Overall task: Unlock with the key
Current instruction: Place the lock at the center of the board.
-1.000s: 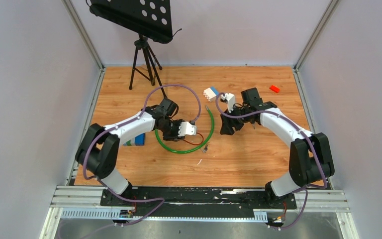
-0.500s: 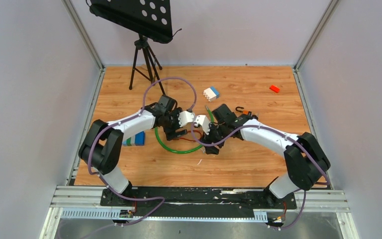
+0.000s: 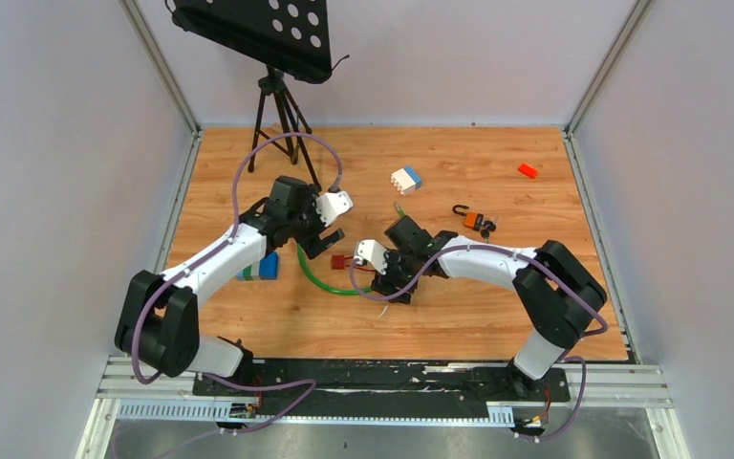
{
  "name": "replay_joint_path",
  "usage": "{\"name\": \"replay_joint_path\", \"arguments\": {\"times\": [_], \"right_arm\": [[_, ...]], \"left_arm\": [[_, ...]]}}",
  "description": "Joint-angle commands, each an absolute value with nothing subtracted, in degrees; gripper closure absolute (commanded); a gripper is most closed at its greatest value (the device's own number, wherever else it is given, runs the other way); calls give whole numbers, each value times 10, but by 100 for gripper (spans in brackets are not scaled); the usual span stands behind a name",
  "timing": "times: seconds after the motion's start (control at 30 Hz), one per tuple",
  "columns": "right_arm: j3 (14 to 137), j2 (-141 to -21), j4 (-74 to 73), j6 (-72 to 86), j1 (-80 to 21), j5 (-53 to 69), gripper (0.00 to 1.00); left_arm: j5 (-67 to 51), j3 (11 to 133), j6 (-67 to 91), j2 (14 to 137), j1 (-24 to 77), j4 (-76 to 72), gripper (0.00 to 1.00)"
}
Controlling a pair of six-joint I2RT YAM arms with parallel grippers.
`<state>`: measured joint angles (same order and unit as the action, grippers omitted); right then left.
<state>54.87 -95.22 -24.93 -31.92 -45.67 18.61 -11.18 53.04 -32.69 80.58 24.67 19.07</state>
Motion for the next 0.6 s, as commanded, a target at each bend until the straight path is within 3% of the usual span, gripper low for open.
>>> {"name": "replay_joint_path", "arguments": {"times": [0.0,0.2,0.5,0.57], "right_arm": [[555,-971,-211,-345,-463,161,41],[564,-987,-217,-343,-466,152,56],[562,-965,-231,-341,-465,156,96],[569,-952,-244,-341,-463,167,100]], "left_arm": [[-100,515,-302,770,237,194,0],[-100,509,-303,756,237,193,0],[-136,501,-306,735,237,181,0],[-168,497,-313,732,237,181,0]]}}
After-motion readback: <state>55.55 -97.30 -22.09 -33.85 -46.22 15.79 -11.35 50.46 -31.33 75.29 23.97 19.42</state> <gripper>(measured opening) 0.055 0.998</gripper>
